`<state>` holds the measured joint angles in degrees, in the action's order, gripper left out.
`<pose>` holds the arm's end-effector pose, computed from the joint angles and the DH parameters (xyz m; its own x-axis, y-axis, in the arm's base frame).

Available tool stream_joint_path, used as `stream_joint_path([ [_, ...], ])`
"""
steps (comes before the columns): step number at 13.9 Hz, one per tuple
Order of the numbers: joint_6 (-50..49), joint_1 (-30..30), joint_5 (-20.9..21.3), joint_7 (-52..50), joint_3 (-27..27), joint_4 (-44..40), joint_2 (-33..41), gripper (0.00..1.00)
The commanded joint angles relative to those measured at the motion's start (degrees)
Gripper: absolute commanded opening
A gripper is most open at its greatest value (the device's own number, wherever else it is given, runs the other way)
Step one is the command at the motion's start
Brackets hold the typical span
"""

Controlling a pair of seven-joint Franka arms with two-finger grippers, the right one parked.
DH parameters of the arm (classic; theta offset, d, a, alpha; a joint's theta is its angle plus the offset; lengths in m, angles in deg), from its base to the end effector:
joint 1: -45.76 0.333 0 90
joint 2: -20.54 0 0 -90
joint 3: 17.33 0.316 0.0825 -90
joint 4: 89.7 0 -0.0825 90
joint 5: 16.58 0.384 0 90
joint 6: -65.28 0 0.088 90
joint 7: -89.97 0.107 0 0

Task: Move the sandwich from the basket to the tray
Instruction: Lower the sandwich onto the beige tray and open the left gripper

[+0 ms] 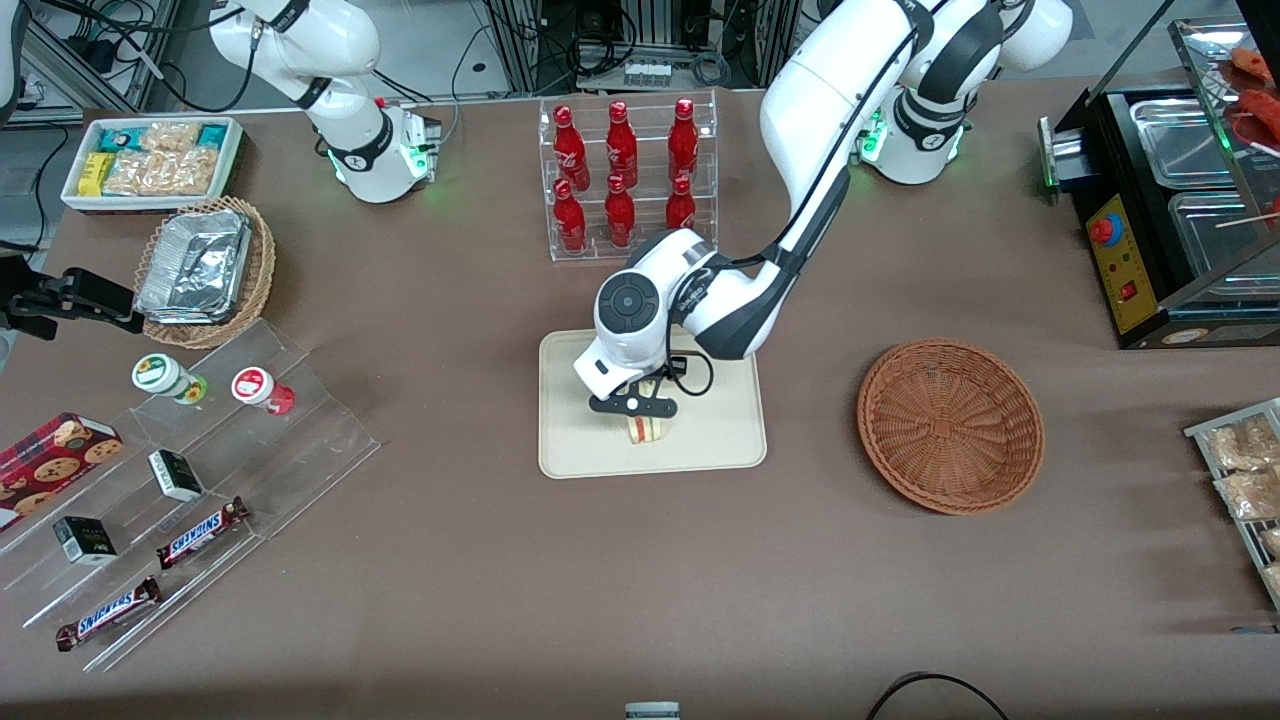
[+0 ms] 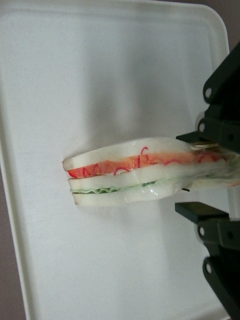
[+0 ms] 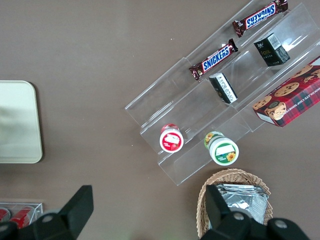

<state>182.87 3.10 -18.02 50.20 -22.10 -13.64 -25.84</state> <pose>0.5046 -0.5315 0.2424 0.9884 -0.0976 -0.1162 -0.0972 -0.9952 0.0091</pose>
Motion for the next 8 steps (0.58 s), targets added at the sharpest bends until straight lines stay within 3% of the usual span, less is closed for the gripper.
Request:
stream_joint_path([
  [1,-3.31,-0.59,0.91,-2.93,1.43,-1.53,1.81,1.00],
  [8,-12.19,-0.06,0.30,-8.74,7.49,-1.09,13.66,1.00],
])
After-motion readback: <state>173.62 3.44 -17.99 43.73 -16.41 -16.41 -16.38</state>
